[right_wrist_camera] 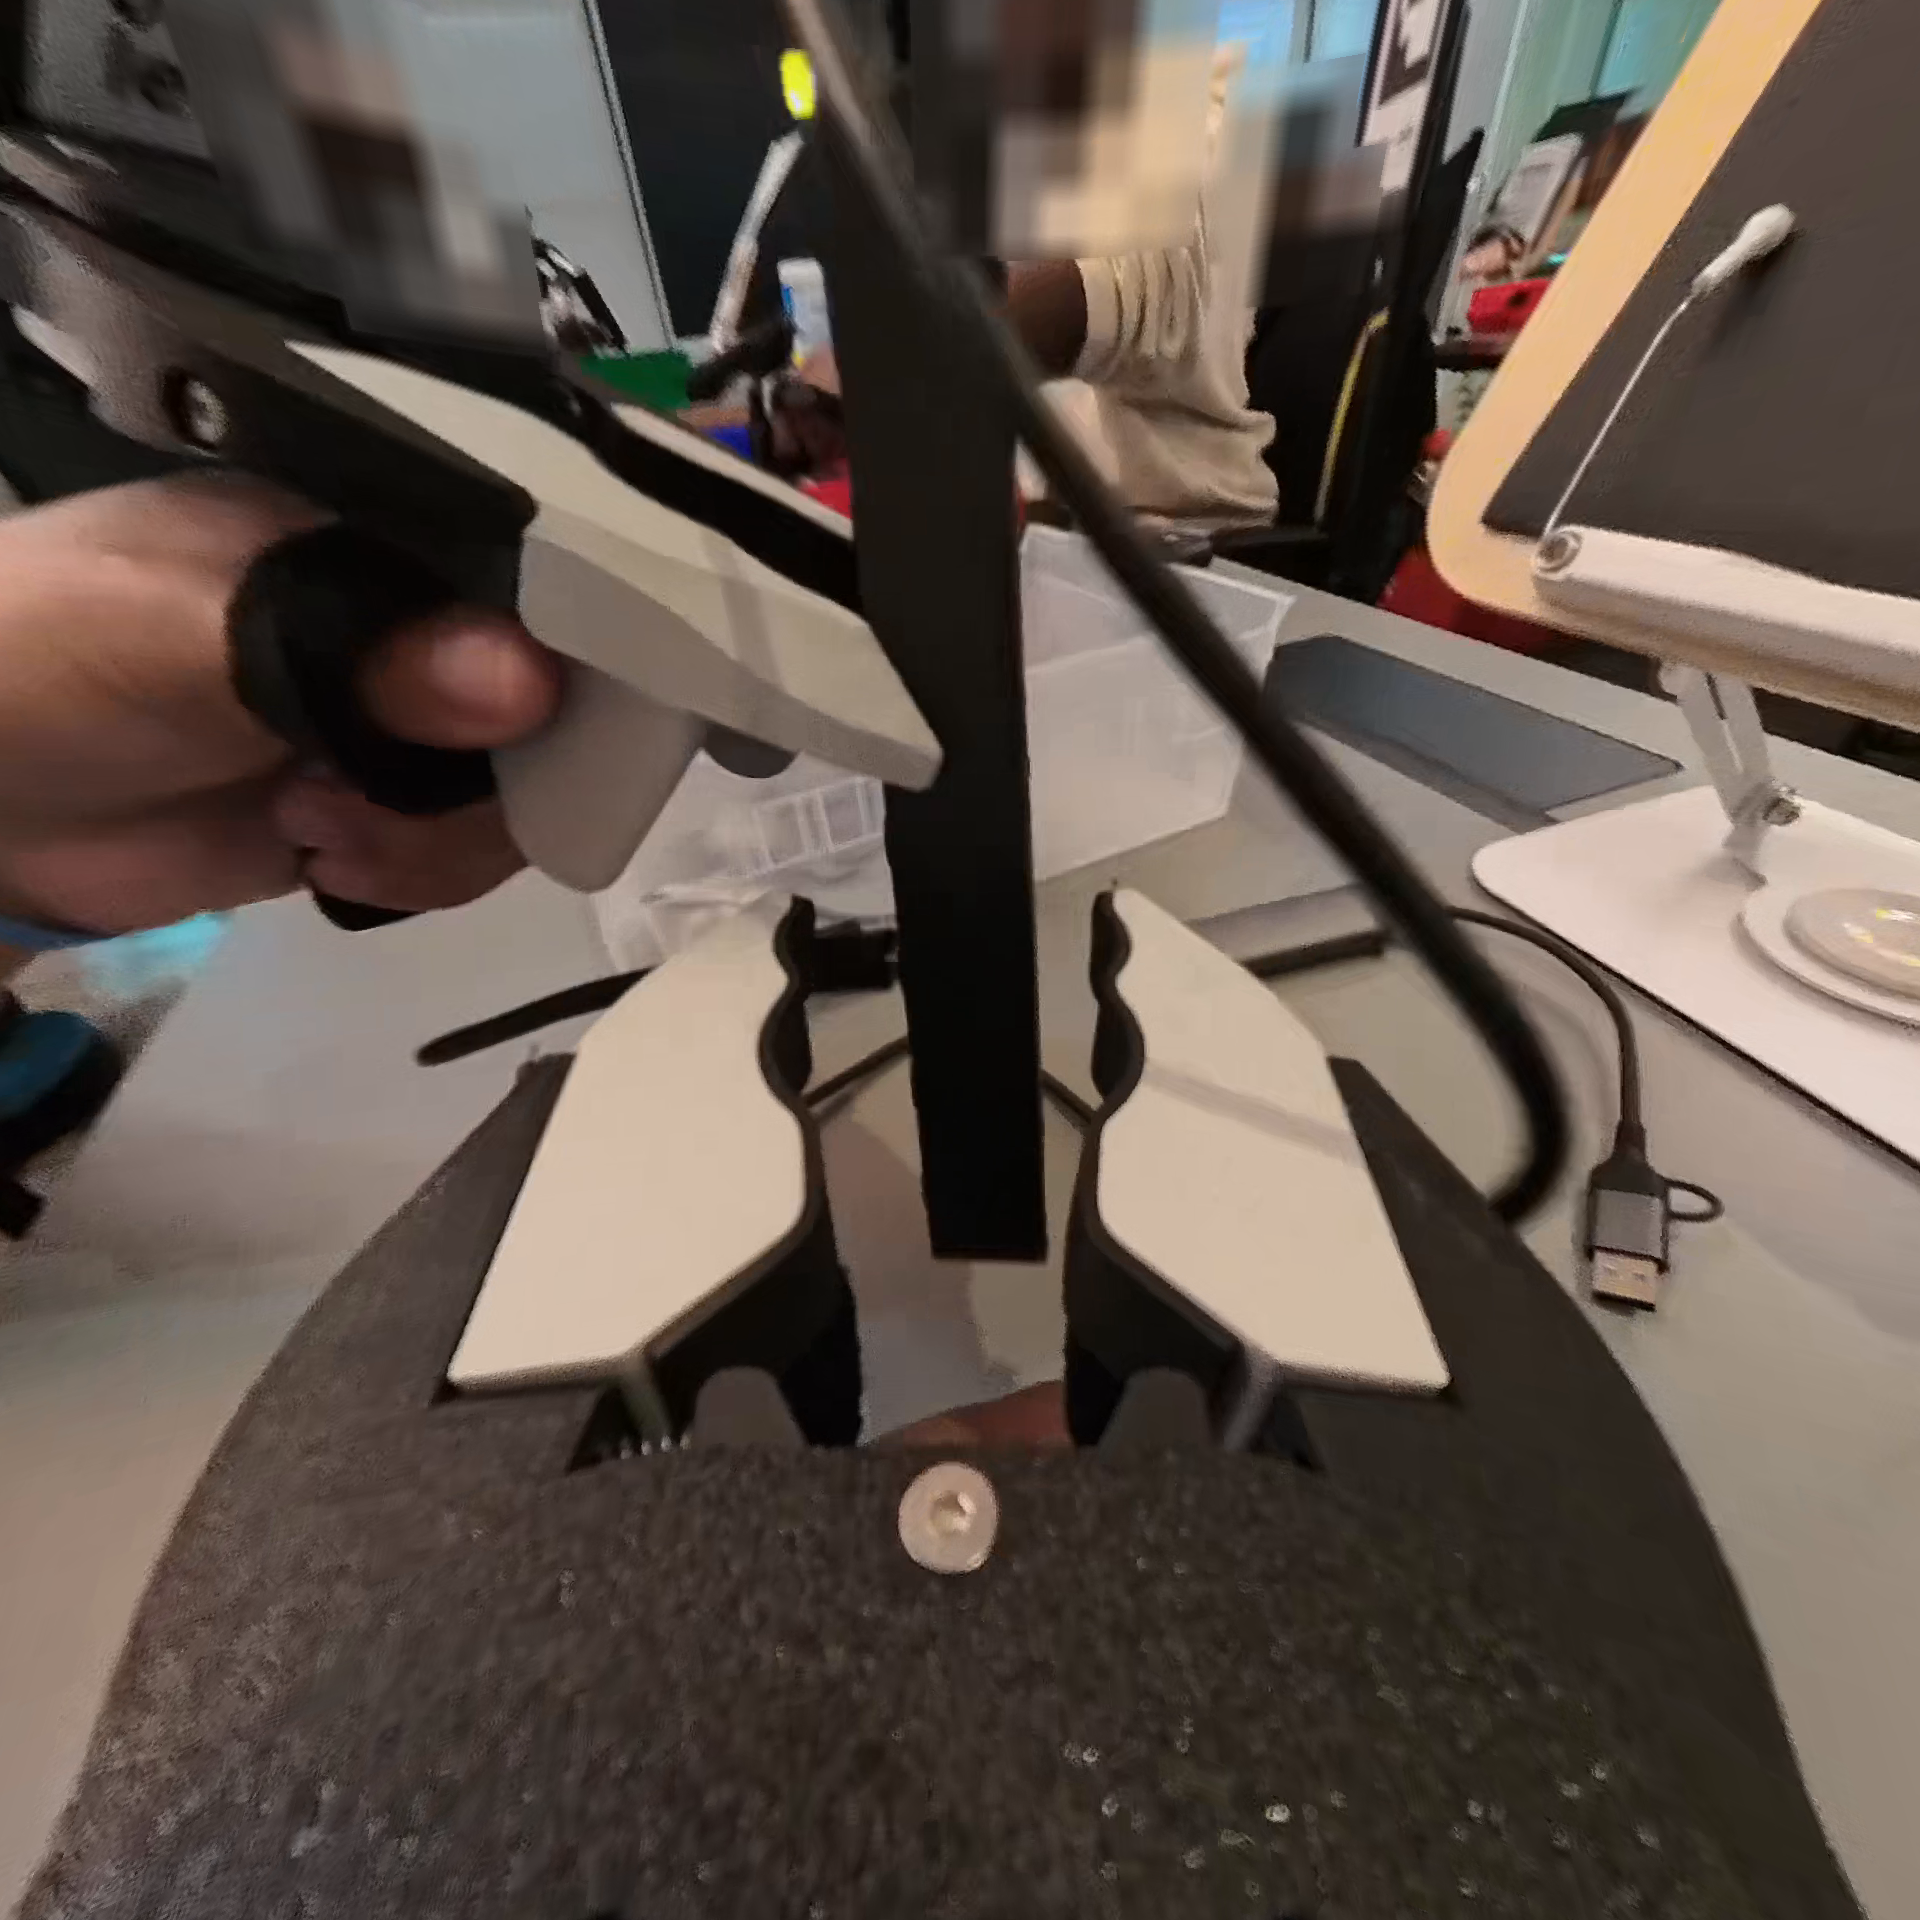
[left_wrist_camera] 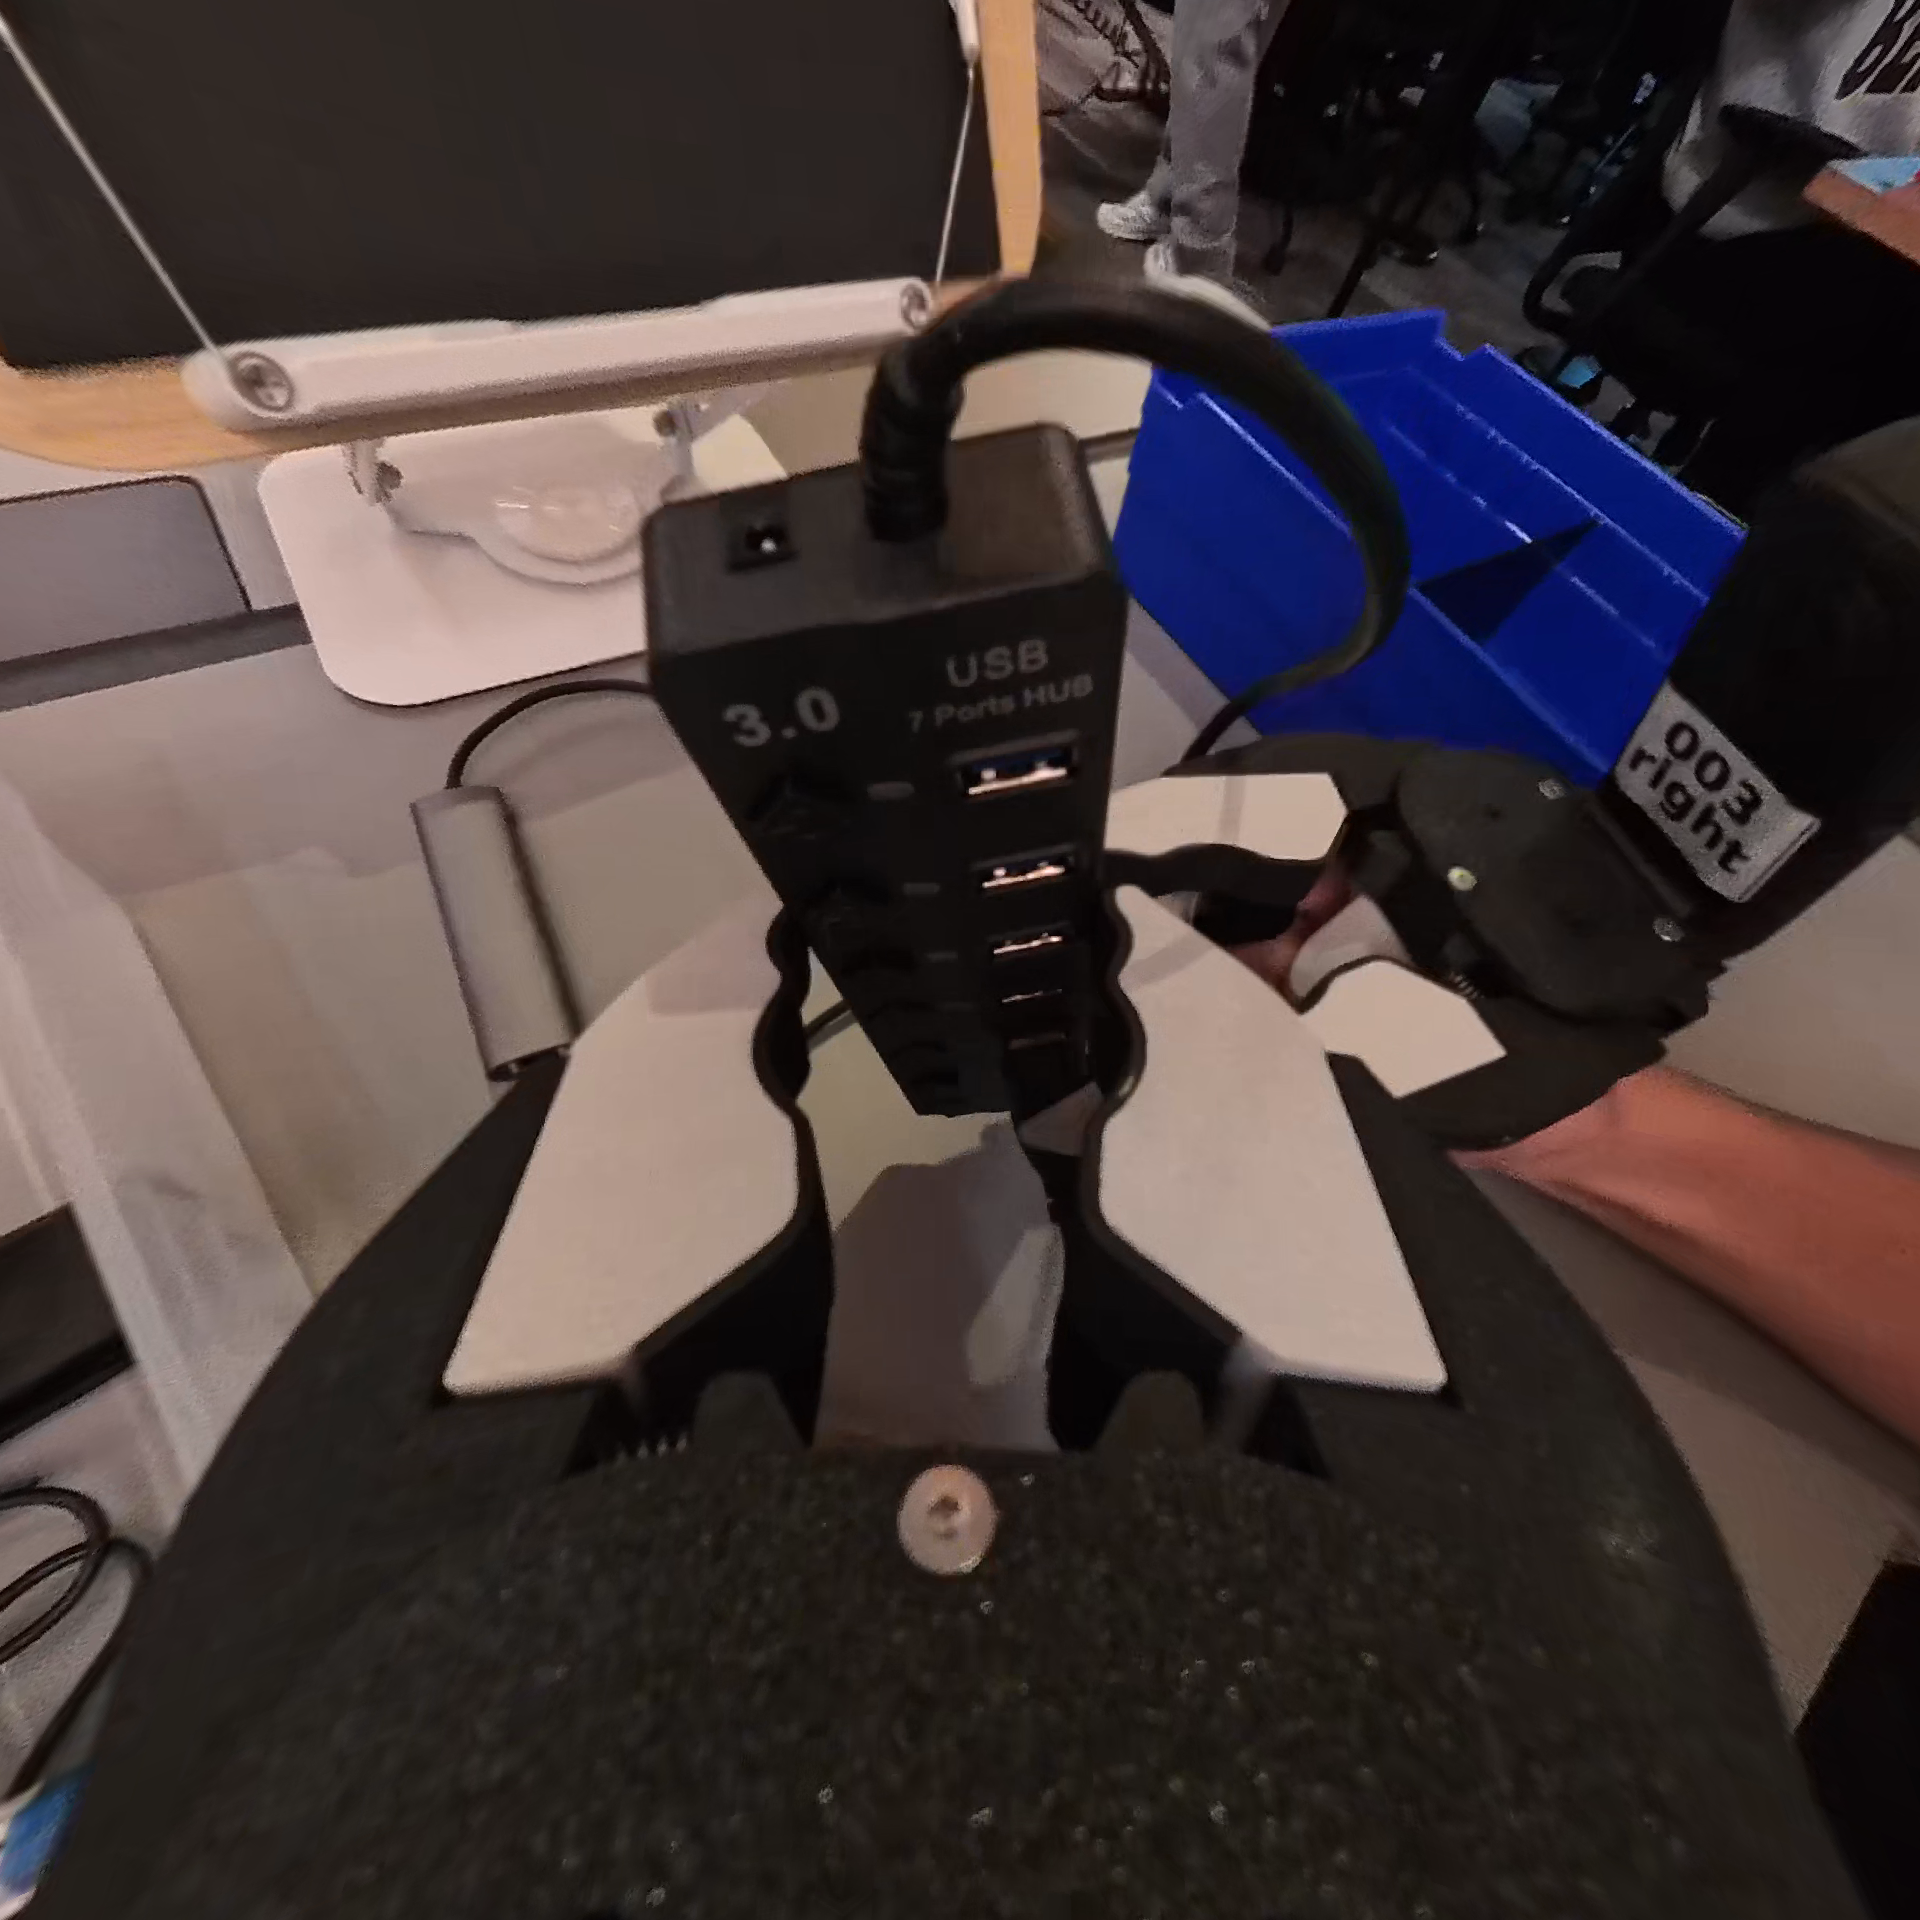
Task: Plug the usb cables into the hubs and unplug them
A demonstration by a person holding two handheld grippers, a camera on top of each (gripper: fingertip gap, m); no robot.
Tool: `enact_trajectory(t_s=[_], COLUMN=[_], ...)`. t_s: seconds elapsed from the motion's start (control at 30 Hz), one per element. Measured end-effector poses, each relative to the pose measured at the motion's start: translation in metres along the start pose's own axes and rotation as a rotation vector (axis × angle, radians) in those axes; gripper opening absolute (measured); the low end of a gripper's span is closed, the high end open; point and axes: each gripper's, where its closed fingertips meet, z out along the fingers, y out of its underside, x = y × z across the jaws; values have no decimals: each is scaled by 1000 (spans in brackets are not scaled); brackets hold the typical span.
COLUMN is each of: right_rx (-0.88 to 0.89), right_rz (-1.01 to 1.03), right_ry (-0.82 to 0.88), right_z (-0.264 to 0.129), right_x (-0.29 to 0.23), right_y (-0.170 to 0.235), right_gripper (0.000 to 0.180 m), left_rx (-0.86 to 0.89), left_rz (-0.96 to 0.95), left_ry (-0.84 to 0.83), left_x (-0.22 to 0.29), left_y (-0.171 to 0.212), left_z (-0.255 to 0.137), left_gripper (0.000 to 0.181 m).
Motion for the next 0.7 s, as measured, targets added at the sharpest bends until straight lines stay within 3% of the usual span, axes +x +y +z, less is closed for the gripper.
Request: enact_trajectory(t_s=[0.27, 0.43, 0.57, 0.7], right_rx=[-23, 44, 64, 50], right_rz=[-13, 157, 219, 192], right_ry=[144, 206, 282, 366], right_z=[0, -14, -33, -47], right_x=[13, 43, 78, 105], right_y=[11, 9, 12, 18], right_gripper=[25, 25, 25, 25], left_rx=[-27, 35, 36, -22], left_rz=[142, 67, 70, 83], left_ry=[21, 96, 120, 59], left_x=[23, 24, 39, 43], left_y=[6, 5, 69, 154], left_z=[16, -24, -64, -95], left_gripper=[52, 49, 36, 35])
